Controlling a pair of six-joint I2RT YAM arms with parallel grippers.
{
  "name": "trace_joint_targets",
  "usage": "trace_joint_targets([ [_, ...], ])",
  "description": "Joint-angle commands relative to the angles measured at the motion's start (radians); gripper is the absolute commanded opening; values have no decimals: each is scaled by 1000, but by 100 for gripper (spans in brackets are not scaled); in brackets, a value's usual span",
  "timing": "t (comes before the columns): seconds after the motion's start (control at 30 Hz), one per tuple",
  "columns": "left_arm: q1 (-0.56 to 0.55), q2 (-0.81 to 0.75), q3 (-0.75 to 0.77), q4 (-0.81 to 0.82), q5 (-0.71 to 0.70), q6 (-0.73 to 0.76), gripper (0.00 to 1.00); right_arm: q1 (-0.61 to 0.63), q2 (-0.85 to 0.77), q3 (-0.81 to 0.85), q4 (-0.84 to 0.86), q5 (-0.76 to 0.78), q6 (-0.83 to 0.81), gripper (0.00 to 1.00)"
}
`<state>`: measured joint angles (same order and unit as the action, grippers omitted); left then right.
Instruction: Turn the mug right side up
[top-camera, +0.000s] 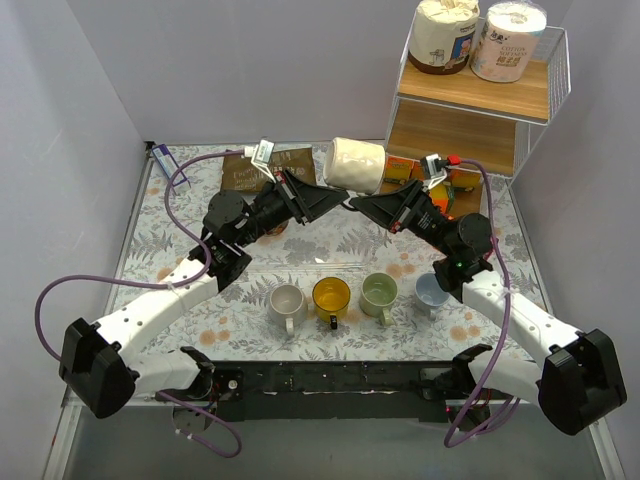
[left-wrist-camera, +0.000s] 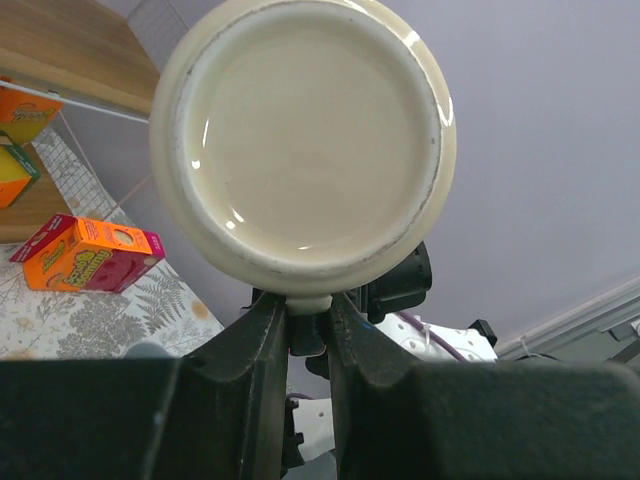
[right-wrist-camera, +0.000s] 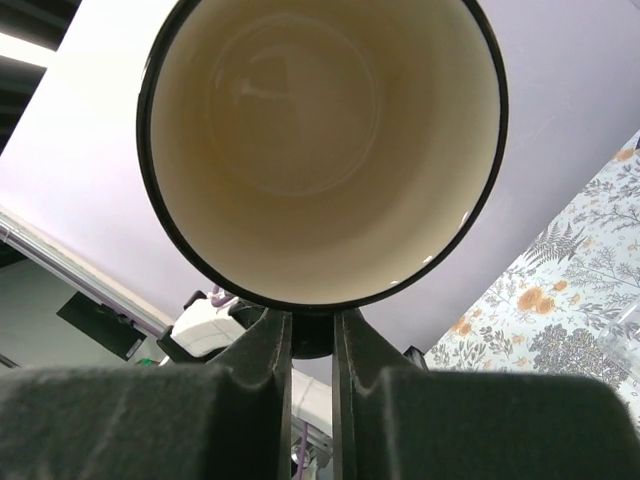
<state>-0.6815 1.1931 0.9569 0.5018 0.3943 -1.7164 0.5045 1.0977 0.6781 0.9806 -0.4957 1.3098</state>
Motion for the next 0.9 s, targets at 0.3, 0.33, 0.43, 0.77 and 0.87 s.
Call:
trace_joint_targets([
  [0.3,-13,-176,-32,-360,-204,129,48,49,-4,57,1,51,-69,1],
  [0.33,-13,-182,-29,-391,-219,130,48,54,2,63,-16,55,-73,1],
  [0.43,-13,-196,60,-610,-278,170,51,74,11,130,-206,66,-128,1],
  [0.77,-13,-383,279,-1299,-835,280,82,256,93,319,-653,235,-361,1],
  [0.87,-13,-434,342,-1353,-955,323,90,375,171,412,-771,344,-454,1],
])
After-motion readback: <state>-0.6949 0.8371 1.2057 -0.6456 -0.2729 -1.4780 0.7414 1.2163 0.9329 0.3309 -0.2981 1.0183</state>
